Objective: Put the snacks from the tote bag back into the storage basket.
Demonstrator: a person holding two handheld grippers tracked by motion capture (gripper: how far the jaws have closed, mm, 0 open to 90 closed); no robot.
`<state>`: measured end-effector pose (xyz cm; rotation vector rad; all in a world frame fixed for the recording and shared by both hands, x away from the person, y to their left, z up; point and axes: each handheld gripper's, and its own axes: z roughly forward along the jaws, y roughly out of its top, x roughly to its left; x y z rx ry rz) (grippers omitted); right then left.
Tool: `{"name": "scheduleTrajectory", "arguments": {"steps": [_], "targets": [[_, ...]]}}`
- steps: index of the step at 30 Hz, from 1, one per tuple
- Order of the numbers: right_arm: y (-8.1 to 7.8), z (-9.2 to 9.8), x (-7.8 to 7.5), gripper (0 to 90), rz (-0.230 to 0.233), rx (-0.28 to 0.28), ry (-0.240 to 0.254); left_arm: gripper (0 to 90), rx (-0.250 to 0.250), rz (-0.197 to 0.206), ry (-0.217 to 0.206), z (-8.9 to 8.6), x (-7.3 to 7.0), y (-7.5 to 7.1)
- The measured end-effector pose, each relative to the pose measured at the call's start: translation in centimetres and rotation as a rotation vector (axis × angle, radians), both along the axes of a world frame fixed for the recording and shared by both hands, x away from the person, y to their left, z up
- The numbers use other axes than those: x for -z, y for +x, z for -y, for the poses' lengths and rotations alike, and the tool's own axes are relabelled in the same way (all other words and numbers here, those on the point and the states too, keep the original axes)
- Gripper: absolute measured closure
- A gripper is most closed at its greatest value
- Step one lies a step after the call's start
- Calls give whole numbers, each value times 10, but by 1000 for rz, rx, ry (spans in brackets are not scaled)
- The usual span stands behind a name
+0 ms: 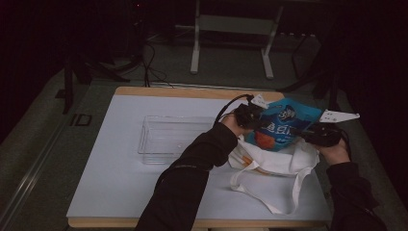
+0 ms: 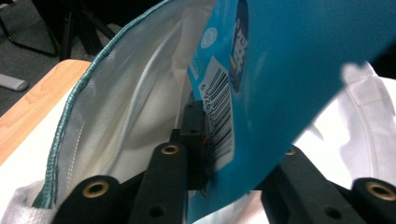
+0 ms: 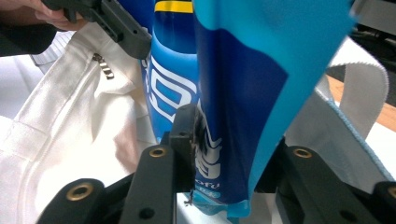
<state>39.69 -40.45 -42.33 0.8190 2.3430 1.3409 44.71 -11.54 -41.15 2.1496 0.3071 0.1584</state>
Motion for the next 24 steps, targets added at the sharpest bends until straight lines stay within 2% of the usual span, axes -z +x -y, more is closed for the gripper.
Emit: {"name": "scheduleTrajectory", "arguments": {"steps": [2, 9, 11, 16, 24], "targets": [[1, 0, -1, 719, -9, -2, 0, 809, 0, -1, 1, 1, 0, 0], [0, -4, -5, 810, -15, -4, -47, 871, -19, 47, 31, 4, -4, -5], [0, -5, -7, 824, -16, 0, -57, 891, -25, 50, 25, 4, -6, -6], [0, -2, -9, 850, -28, -9, -27, 899, -29, 43, 23, 5, -9, -7], [-1, -2, -15, 865, -25, -13, -33, 900, -29, 52, 29, 5, -14, -9]]}}
